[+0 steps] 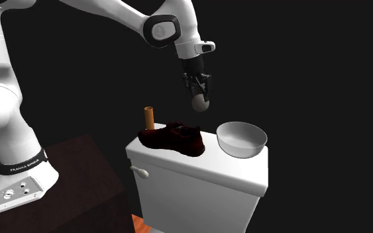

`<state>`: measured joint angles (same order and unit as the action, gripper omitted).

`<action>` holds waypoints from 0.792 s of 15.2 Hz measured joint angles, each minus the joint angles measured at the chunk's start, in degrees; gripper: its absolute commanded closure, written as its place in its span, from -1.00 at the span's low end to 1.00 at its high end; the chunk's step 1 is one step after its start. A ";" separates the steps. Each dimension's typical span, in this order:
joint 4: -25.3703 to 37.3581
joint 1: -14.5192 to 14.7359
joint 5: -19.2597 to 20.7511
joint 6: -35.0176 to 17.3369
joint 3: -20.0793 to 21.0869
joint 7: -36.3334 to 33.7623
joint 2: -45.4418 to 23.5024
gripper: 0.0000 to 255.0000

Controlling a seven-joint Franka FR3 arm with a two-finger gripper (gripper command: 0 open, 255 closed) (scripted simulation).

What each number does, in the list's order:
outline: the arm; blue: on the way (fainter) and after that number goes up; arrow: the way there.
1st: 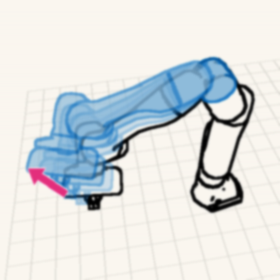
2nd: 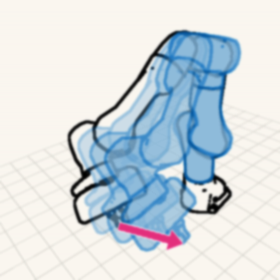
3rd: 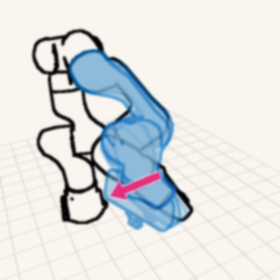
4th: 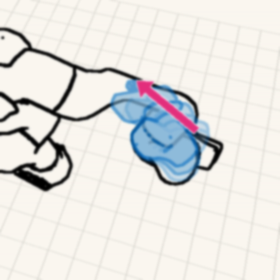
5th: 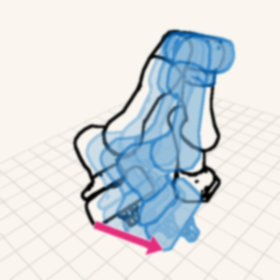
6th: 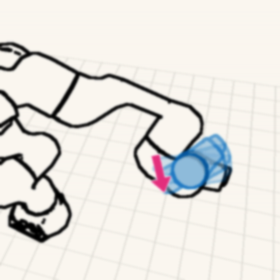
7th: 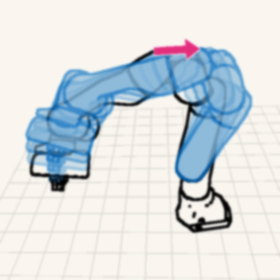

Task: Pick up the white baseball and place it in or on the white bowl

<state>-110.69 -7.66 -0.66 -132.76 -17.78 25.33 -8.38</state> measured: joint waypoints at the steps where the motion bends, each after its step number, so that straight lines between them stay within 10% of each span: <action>1: 2.08 -0.85 -0.94 0.78 -0.32 1.54 -1.39 1.00; 12: 29.34 -12.50 -10.53 10.15 -1.02 15.20 -20.32 1.00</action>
<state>-81.35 -20.16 -11.19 -122.62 -18.80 40.52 -28.70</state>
